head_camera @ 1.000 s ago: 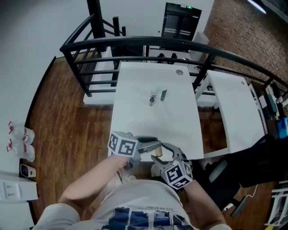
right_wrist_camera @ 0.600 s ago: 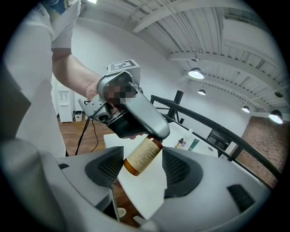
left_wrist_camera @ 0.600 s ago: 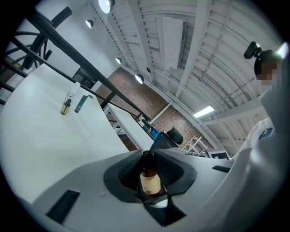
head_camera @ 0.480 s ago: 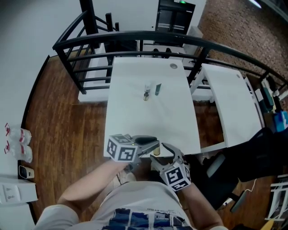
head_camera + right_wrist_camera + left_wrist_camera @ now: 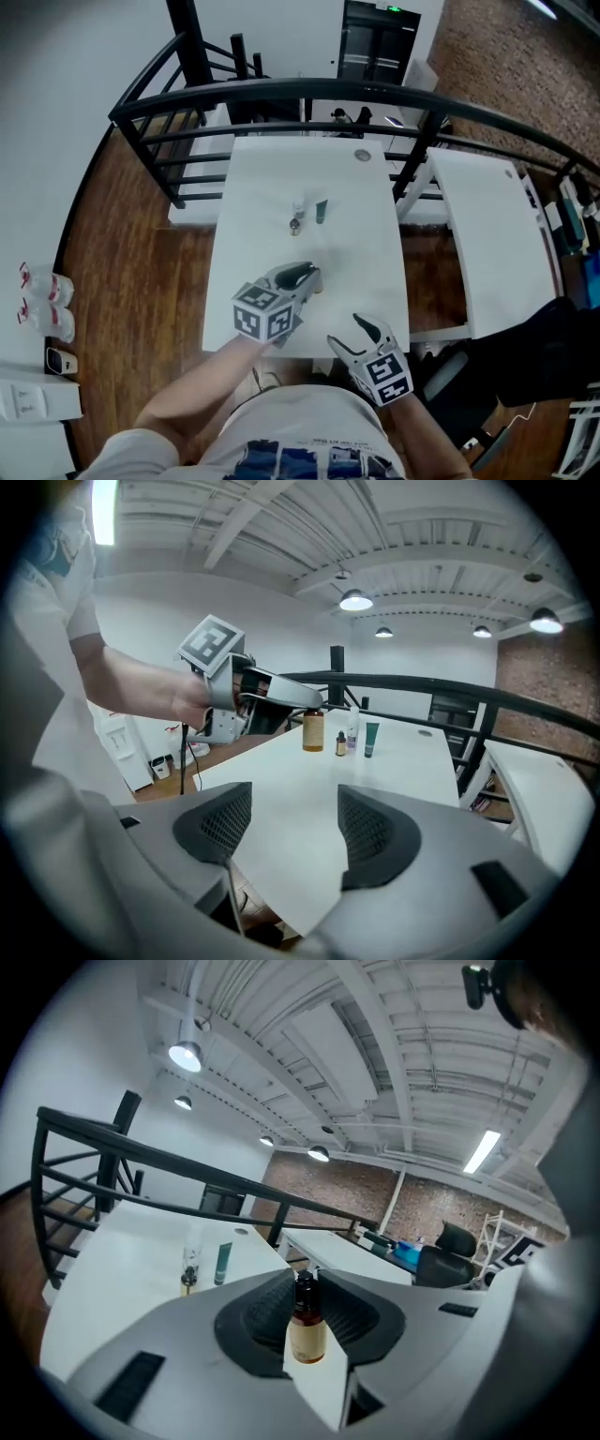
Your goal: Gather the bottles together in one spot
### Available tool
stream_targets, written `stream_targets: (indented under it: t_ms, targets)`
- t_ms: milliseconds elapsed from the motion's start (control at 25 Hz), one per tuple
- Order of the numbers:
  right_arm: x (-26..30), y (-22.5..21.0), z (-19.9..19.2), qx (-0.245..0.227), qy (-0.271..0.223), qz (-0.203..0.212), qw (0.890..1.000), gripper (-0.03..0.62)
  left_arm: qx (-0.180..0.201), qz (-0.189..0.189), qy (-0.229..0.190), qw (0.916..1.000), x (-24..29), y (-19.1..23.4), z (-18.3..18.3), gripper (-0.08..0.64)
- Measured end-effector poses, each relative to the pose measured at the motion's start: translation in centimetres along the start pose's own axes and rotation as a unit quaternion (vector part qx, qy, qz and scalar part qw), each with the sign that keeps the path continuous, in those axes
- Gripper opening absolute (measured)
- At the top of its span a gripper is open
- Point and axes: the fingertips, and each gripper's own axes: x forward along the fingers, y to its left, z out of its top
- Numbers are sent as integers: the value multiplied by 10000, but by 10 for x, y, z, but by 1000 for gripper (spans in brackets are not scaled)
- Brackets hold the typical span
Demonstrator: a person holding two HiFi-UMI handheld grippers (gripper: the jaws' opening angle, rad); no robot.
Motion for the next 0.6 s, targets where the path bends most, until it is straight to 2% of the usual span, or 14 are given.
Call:
stream_targets:
  t_ms: [320, 600]
  targets:
    - [-7, -81, -13, 369, 150, 167, 9991, 314, 520, 1052, -320, 9926, 95, 60, 13, 75]
    - [-20, -135, -37, 585, 388, 82, 9975, 314, 713, 1706, -309, 9823, 157, 118, -9, 75]
